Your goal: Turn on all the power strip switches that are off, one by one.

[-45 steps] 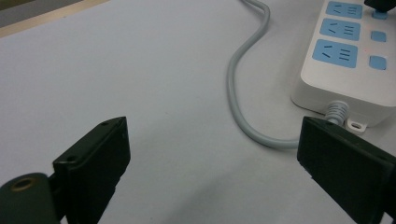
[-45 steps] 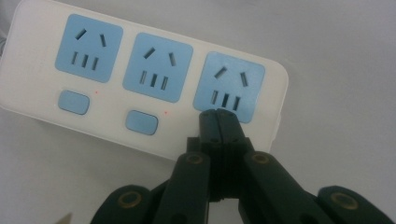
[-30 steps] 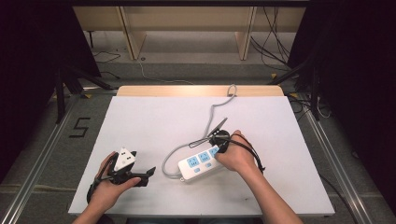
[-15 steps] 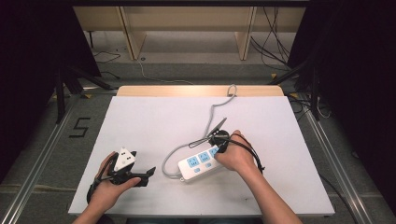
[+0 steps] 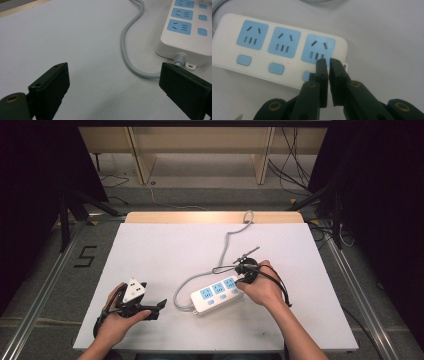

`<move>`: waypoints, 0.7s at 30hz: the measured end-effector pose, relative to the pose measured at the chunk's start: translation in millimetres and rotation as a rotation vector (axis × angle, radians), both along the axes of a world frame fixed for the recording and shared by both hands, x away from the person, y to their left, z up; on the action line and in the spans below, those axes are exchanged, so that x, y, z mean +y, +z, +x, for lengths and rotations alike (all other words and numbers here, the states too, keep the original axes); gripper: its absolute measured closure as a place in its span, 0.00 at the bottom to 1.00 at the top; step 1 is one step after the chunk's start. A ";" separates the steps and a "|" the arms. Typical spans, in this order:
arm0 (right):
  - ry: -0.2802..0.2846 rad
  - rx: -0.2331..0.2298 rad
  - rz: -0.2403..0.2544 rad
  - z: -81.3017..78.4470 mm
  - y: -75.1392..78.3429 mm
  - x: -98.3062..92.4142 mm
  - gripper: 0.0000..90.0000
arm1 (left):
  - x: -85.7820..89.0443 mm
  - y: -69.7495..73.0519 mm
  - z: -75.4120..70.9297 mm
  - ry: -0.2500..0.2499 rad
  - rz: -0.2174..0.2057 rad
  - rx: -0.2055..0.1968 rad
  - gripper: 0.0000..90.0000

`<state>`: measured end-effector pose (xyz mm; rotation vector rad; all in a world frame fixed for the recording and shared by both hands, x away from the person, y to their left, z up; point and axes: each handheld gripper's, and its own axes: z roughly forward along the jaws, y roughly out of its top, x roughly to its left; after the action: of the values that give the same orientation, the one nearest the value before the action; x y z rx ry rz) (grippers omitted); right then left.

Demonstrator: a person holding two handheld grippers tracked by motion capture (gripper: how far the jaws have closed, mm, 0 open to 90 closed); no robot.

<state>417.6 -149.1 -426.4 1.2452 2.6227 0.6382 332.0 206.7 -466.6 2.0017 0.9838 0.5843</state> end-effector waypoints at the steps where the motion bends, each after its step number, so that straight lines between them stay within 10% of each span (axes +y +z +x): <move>1: -0.006 -0.019 0.011 -0.6 0.4 -3.5 0.94 | 0.0 -0.2 0.0 0.001 0.001 0.000 0.10; 21: -0.065 -0.274 0.212 -29.7 -15.7 -80.5 0.52 | 1.9 -2.9 2.1 0.011 0.008 0.022 0.10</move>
<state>387.9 -229.6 -442.2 1.1941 2.3297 1.0174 334.0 208.6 -469.5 2.0147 1.0073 0.5744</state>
